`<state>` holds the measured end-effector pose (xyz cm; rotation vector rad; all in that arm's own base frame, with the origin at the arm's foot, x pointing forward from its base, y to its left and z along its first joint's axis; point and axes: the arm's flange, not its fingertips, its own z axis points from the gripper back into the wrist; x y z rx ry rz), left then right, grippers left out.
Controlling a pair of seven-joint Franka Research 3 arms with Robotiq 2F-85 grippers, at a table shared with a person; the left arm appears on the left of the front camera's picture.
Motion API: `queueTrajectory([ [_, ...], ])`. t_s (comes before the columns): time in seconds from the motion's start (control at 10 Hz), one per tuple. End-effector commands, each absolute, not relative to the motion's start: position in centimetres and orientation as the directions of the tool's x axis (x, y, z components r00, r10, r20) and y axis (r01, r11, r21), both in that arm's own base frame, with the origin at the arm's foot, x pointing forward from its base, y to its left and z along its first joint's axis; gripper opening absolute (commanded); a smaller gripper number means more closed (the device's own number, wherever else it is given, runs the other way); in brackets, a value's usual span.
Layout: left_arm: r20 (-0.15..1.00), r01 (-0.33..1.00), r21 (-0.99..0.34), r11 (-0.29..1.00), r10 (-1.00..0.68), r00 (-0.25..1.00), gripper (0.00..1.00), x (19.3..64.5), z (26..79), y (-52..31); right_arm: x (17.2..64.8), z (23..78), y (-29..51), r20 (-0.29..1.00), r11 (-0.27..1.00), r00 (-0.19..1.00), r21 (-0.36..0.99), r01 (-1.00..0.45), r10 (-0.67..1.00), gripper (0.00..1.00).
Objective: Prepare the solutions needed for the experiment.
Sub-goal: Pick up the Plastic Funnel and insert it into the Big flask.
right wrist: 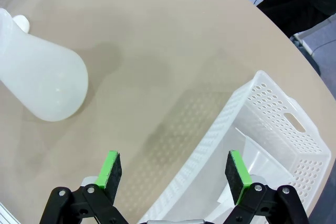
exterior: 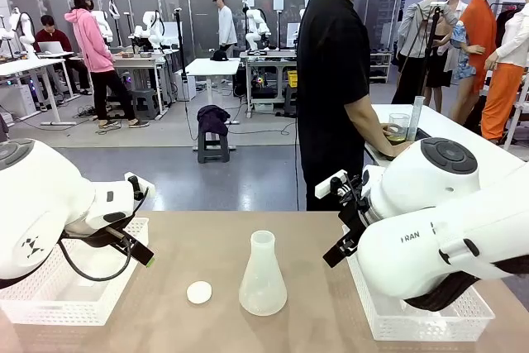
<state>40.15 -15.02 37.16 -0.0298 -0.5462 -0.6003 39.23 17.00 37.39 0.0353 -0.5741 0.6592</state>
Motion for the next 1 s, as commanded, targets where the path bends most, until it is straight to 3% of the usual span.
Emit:
queueTrajectory([
  [0.0, 0.483, 0.549, 0.055, 0.834, -0.504, 0.716, 1.0, 39.9, 38.4, -13.8, 38.4, 39.4, 16.2, 0.562, 0.789, 0.641, -0.036, -0.613, 0.523, 1.0],
  [0.2, 0.479, 0.519, -0.159, 0.84, -0.395, 0.784, 1.0, 39.5, 41.0, -10.7, 37.4, 42.2, 14.5, 0.591, 0.779, 0.671, 0.11, -0.617, 0.448, 1.0],
  [0.6, 0.523, 0.45, -0.565, 0.691, -0.122, 0.844, 1.0, 38.6, 46.2, -5.3, 36.3, 47.2, 11.0, 0.606, 0.791, 0.749, 0.305, -0.53, 0.268, 1.0],
  [0.9, 0.528, 0.466, -0.787, 0.405, 0.05, 0.848, 1.0, 38.0, 48.3, -3.2, 36.3, 50.2, 9.3, 0.619, 0.721, 0.773, 0.471, -0.508, 0.14, 1.0],
])
